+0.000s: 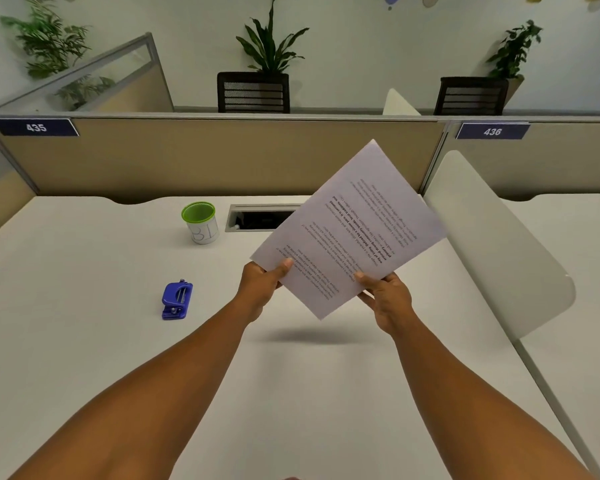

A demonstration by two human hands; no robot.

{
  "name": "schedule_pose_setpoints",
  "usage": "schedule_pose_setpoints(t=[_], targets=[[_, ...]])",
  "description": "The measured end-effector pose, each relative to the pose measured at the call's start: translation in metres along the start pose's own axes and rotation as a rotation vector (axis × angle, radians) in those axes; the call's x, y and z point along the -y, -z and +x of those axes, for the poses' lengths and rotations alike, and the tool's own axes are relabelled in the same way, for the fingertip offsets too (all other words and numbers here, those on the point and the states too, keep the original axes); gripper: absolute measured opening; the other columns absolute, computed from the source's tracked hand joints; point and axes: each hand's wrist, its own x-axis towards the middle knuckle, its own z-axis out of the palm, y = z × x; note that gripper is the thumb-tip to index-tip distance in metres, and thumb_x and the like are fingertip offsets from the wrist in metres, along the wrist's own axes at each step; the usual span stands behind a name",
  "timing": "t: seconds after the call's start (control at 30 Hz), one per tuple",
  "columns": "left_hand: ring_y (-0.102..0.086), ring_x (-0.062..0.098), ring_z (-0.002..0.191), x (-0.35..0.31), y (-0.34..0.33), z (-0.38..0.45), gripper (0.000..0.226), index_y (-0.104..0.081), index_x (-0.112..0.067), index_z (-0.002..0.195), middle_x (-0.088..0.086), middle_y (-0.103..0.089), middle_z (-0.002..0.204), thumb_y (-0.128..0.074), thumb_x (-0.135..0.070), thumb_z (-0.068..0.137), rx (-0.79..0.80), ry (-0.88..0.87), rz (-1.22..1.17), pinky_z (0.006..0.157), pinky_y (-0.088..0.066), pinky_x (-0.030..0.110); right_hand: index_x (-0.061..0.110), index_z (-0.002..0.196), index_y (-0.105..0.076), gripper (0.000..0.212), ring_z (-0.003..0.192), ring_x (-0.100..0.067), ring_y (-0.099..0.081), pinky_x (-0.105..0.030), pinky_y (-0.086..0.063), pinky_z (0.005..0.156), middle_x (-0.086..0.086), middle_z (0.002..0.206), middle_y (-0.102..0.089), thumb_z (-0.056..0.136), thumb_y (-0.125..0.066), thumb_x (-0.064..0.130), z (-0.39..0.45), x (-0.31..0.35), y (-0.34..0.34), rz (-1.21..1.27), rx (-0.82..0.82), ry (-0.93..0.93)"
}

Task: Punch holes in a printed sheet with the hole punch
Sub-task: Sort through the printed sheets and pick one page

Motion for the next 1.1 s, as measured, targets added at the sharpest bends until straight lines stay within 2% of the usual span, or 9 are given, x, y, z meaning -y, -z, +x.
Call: schedule_pose_setpoints(t=[0.13,0.27,0.33,0.53,0.73,0.8,0.9,1.0,1.1], targets=[[-0.067,0.018,0.096,-0.005,0.006,0.005,0.030,-0.060,-0.019,0.116,0.001,-0.070,0.105,-0.070,-0.021,0.088,-0.058,0.000,0.069,0.081,-0.056,0.033,0.010,0.117,-0.059,0.038,0.107,-0.030,-0.066,-0.042,-0.056,0.087,-0.012,0.119,-0.067,0.083,-0.069,-0.003,0.003,0.005,0.012,0.047,-0.052,0.053],[-0.067,0.009,0.084,-0.013,0.017,0.007,0.013,-0.063,-0.025,0.102,-0.009,-0.070,0.093,-0.067,-0.028,0.090,-0.091,-0.035,0.171,0.062,-0.053,0.019,0.016,0.108,-0.060,0.035,0.102,-0.027,-0.066,-0.036,-0.058,0.078,-0.008,0.115,-0.067,0.080,-0.073,0.000,0.004,0.011,0.026,0.074,-0.151,0.091],[-0.067,0.006,0.080,-0.017,0.020,0.008,0.004,-0.064,-0.030,0.094,-0.012,-0.070,0.089,-0.066,-0.029,0.091,-0.093,-0.054,0.216,0.056,-0.050,0.015,0.018,0.103,-0.062,0.031,0.100,-0.028,-0.067,-0.039,-0.058,0.081,-0.009,0.113,-0.068,0.079,-0.075,0.003,0.005,0.012,0.033,0.018,-0.179,0.100],[-0.066,0.011,0.079,-0.024,0.022,0.008,0.008,-0.059,-0.037,0.097,-0.013,-0.067,0.091,-0.064,-0.034,0.091,-0.106,-0.099,0.317,0.057,-0.050,0.019,0.020,0.100,-0.065,0.023,0.089,-0.023,-0.069,-0.030,-0.059,0.070,0.002,0.100,-0.072,0.082,-0.072,0.007,0.003,0.010,0.038,-0.273,-0.150,0.164],[-0.066,0.011,0.077,-0.016,0.023,0.005,0.013,-0.061,-0.032,0.103,-0.011,-0.067,0.090,-0.065,-0.033,0.091,-0.115,-0.114,0.357,0.051,-0.050,0.013,0.019,0.094,-0.062,0.021,0.093,-0.024,-0.067,-0.031,-0.056,0.074,-0.002,0.101,-0.070,0.083,-0.069,0.002,0.005,0.008,0.035,-0.454,-0.091,0.141],[-0.068,0.017,0.085,-0.008,0.027,0.003,0.022,-0.063,-0.026,0.112,-0.005,-0.069,0.098,-0.066,-0.031,0.091,-0.088,-0.096,0.383,0.058,-0.053,0.016,0.017,0.096,-0.061,0.023,0.094,-0.026,-0.067,-0.033,-0.056,0.074,-0.003,0.102,-0.069,0.082,-0.069,0.001,0.004,0.003,0.036,-0.516,-0.067,0.106],[-0.064,0.026,0.097,0.008,0.032,0.000,0.035,-0.061,-0.018,0.126,0.003,-0.068,0.111,-0.064,-0.027,0.092,-0.041,-0.054,0.520,0.073,-0.055,0.030,0.018,0.104,-0.062,0.030,0.095,-0.027,-0.066,-0.033,-0.055,0.073,-0.004,0.106,-0.069,0.081,-0.066,-0.001,0.000,-0.006,0.040,-0.592,-0.051,0.096],[-0.064,0.028,0.099,0.017,0.035,-0.002,0.035,-0.063,-0.016,0.125,0.007,-0.069,0.113,-0.066,-0.026,0.092,-0.047,-0.036,0.580,0.080,-0.056,0.037,0.024,0.105,-0.060,0.030,0.093,-0.026,-0.065,-0.030,-0.053,0.069,-0.002,0.105,-0.068,0.084,-0.064,0.002,-0.004,-0.009,0.041,-0.631,-0.059,0.130],[-0.067,0.030,0.098,0.010,0.033,0.000,0.033,-0.063,-0.017,0.122,0.007,-0.070,0.110,-0.065,-0.030,0.092,-0.077,-0.054,0.556,0.080,-0.058,0.039,0.027,0.101,-0.060,0.025,0.090,-0.026,-0.066,-0.029,-0.053,0.069,0.001,0.099,-0.068,0.087,-0.064,0.007,-0.004,-0.003,0.040,-0.652,-0.053,0.196]])
